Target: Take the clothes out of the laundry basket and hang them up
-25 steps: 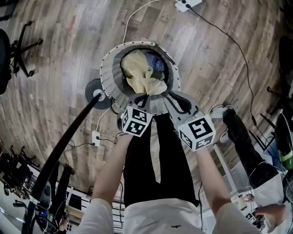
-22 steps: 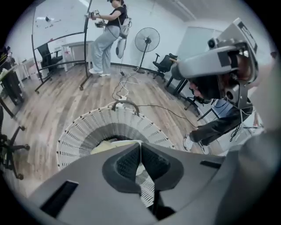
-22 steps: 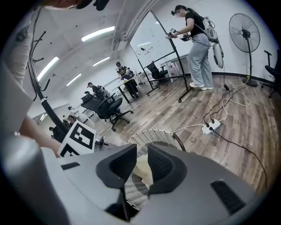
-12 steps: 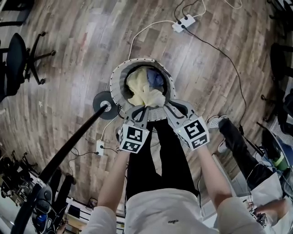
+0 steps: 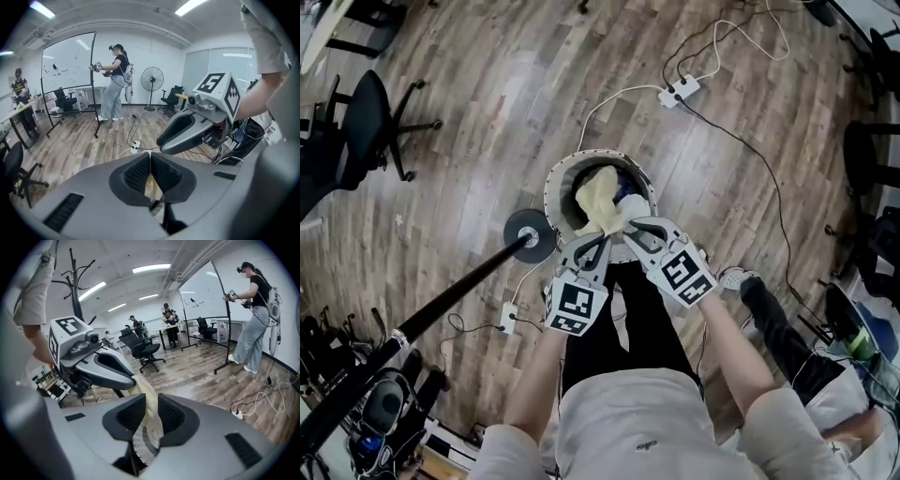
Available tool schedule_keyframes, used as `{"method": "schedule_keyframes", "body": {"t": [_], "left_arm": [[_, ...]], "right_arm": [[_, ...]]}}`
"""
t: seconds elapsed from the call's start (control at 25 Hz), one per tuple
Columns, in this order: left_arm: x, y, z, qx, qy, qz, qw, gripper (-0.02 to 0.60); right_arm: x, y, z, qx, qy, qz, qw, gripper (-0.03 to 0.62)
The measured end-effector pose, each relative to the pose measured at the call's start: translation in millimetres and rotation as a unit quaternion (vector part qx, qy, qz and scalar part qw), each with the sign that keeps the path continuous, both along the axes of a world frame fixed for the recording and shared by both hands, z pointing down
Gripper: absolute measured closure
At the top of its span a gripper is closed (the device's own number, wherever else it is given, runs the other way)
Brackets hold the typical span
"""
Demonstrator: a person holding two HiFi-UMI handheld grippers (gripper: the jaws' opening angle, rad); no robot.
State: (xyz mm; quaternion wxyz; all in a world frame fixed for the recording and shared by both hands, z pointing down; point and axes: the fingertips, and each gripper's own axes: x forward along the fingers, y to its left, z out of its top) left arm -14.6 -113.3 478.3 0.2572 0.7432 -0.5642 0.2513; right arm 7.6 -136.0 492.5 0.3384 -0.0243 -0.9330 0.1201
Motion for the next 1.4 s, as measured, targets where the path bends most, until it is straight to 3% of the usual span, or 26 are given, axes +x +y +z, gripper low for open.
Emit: {"method": "schedule_keyframes", "body": {"t": [0.24, 0.48, 0.64, 0.8, 0.92, 1.24, 1.4], "left_arm": [[4.0, -10.9, -56.3, 0.047, -0.008, 0.013, 0.9988, 0.557], [19.1, -12.2, -98.1, 0.093, 0.022, 0.042, 0.9945, 0.557], [21.8, -4.7, -125.8, 0.101, 0.007, 0.072, 0.9923, 0.557], [21.2, 6.1, -145.6, 0.098, -0.036, 0.112, 0.9882, 0.557], [17.9, 16.2, -158.1, 0.104, -0.044, 0.119, 0.9865, 0.557], [-7.3, 59.5, -185.5, 0.134, -0.039, 0.084, 0.9867, 0.557], [-22.5, 85.7, -202.2, 0.167, -0.033, 0.052, 0.984, 0.557]], "right_arm": [[-7.0, -1.4, -40.8, 0.078, -0.016, -0.04, 0.996, 0.505], [-13.4, 2.4, -77.7, 0.123, -0.043, -0.093, 0.987, 0.508], [-15.3, 10.3, -107.7, 0.163, -0.067, -0.148, 0.973, 0.504], [-21.8, 23.3, -130.3, 0.205, -0.08, -0.213, 0.952, 0.5], [-26.0, 36.3, -142.4, 0.214, -0.09, -0.251, 0.94, 0.505], [-42.8, 84.0, -166.7, 0.202, -0.13, -0.253, 0.937, 0.569], [-55.2, 105.4, -183.3, 0.187, -0.149, -0.218, 0.946, 0.579]]}}
